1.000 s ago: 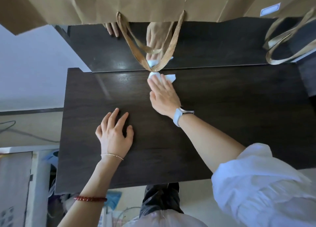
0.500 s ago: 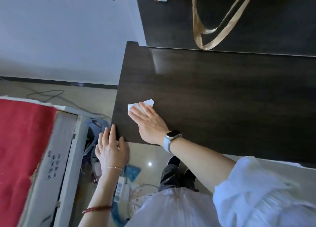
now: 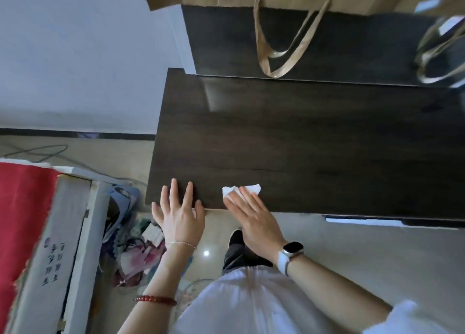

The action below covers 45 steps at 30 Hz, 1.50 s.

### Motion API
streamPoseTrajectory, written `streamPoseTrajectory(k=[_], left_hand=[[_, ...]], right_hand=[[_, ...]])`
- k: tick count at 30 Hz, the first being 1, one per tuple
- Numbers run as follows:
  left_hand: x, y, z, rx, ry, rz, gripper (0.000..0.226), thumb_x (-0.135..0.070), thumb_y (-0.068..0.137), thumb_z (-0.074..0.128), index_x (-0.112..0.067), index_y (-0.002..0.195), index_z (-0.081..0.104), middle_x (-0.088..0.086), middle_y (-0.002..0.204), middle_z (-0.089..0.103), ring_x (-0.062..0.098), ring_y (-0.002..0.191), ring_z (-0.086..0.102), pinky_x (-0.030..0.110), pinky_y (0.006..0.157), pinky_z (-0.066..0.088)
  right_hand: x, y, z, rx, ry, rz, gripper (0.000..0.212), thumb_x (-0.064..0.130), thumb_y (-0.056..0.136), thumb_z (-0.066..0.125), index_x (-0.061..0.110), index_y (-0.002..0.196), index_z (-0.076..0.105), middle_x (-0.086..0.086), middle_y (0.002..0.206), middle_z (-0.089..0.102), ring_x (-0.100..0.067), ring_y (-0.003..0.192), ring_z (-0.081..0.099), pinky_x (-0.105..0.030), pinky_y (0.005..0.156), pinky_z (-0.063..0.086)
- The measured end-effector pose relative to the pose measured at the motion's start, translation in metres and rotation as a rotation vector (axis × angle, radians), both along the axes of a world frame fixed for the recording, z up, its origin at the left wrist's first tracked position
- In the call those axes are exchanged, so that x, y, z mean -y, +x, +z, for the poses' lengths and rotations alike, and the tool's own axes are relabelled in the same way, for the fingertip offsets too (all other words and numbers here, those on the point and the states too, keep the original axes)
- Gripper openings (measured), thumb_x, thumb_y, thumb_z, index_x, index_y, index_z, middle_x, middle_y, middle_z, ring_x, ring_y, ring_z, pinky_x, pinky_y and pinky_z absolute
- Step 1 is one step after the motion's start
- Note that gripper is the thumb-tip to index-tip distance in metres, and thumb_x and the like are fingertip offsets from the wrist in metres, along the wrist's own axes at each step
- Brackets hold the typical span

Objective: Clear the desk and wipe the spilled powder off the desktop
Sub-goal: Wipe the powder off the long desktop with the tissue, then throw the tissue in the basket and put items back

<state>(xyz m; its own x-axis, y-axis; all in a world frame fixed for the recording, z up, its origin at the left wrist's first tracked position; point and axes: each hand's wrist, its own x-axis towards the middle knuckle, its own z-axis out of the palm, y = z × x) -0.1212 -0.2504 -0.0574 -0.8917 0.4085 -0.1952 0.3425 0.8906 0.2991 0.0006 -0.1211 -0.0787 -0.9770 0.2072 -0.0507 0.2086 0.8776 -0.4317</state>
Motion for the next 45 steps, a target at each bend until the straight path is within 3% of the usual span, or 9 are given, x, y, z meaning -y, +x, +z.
streamPoseTrajectory(k=[9,13,17,25,29,34,38,42,45], left_hand=[[-0.12,0.078,-0.001,0.07,-0.082,-0.563,0.051,-0.042,0.093,0.031,-0.031,0.142,0.027,0.006,0.155,0.015,0.03,0.142,0.006,0.054,0.111,0.004],[-0.165,0.127,0.0,0.054,-0.071,-0.712,0.057,-0.045,0.084,0.027,-0.028,0.136,0.04,0.01,0.147,0.034,0.037,0.137,0.025,0.06,0.107,0.017],[-0.206,0.179,-0.003,0.057,-0.094,-0.843,0.052,-0.043,0.092,0.028,-0.032,0.143,0.024,0.004,0.155,0.014,0.031,0.142,0.006,0.055,0.111,0.003],[-0.272,0.258,-0.006,0.047,-0.117,-0.747,0.062,-0.047,0.082,0.021,-0.032,0.142,0.028,0.004,0.155,0.014,0.03,0.142,0.003,0.054,0.112,-0.001],[-0.295,0.294,0.0,0.077,-0.048,-0.735,0.059,-0.042,0.081,0.03,-0.025,0.137,0.04,0.007,0.151,0.026,0.032,0.141,0.012,0.054,0.111,0.005],[-0.339,0.358,0.017,0.112,0.085,-0.912,0.042,-0.03,0.083,0.046,-0.016,0.121,0.058,0.013,0.138,0.045,0.038,0.131,0.034,0.057,0.105,0.025],[-0.389,0.424,0.03,0.133,0.168,-1.107,0.034,-0.03,0.084,0.05,-0.013,0.11,0.065,0.014,0.123,0.058,0.039,0.115,0.052,0.056,0.095,0.038],[-0.447,0.505,0.044,0.216,0.202,-1.391,0.041,-0.035,0.08,0.042,-0.012,0.102,0.067,0.012,0.107,0.066,0.035,0.093,0.064,0.051,0.079,0.049],[-0.488,0.571,0.052,0.235,0.244,-1.565,0.038,-0.03,0.081,0.046,-0.01,0.109,0.065,0.012,0.113,0.065,0.034,0.102,0.061,0.047,0.087,0.046]], right_hand=[[-0.095,0.134,-0.001,0.039,0.062,-0.682,0.07,-0.013,0.074,0.046,0.009,0.139,0.034,-0.014,0.146,0.035,-0.031,0.139,0.019,-0.048,0.113,0.018],[-0.142,0.179,0.003,0.069,-0.057,-0.974,0.074,-0.016,0.079,0.043,0.011,0.144,0.02,-0.012,0.153,0.016,-0.03,0.142,0.005,-0.049,0.115,0.015],[-0.194,0.228,0.008,0.113,-0.057,-1.032,0.068,-0.006,0.087,0.044,0.011,0.145,0.012,-0.011,0.155,0.006,-0.03,0.142,-0.002,-0.043,0.117,0.009],[-0.302,0.315,0.009,0.156,0.008,-1.046,0.07,-0.006,0.087,0.045,0.012,0.146,0.011,-0.011,0.155,0.005,-0.03,0.142,-0.001,-0.04,0.116,0.01],[-0.325,0.353,0.007,0.103,-0.219,-1.198,0.063,-0.005,0.088,0.044,0.011,0.144,0.02,-0.013,0.152,0.022,-0.031,0.138,0.023,-0.039,0.107,0.034],[-0.303,0.421,0.026,-0.155,-0.503,-1.369,0.049,-0.008,0.088,0.043,0.005,0.135,0.038,-0.014,0.136,0.047,-0.027,0.124,0.045,-0.017,0.095,0.033],[-0.269,0.494,0.047,-0.301,-0.429,-1.661,0.029,0.0,0.093,0.04,0.002,0.121,0.045,-0.021,0.107,0.06,-0.023,0.083,0.052,-0.019,0.067,0.035],[-0.252,0.571,0.062,-0.361,-0.257,-1.885,0.024,-0.001,0.091,0.045,-0.002,0.113,0.055,-0.018,0.108,0.057,-0.028,0.094,0.056,-0.009,0.075,0.03],[-0.251,0.62,0.082,-0.425,-0.159,-2.035,0.021,0.001,0.088,0.052,0.0,0.108,0.061,-0.008,0.101,0.05,-0.019,0.088,0.052,-0.003,0.077,0.028]])
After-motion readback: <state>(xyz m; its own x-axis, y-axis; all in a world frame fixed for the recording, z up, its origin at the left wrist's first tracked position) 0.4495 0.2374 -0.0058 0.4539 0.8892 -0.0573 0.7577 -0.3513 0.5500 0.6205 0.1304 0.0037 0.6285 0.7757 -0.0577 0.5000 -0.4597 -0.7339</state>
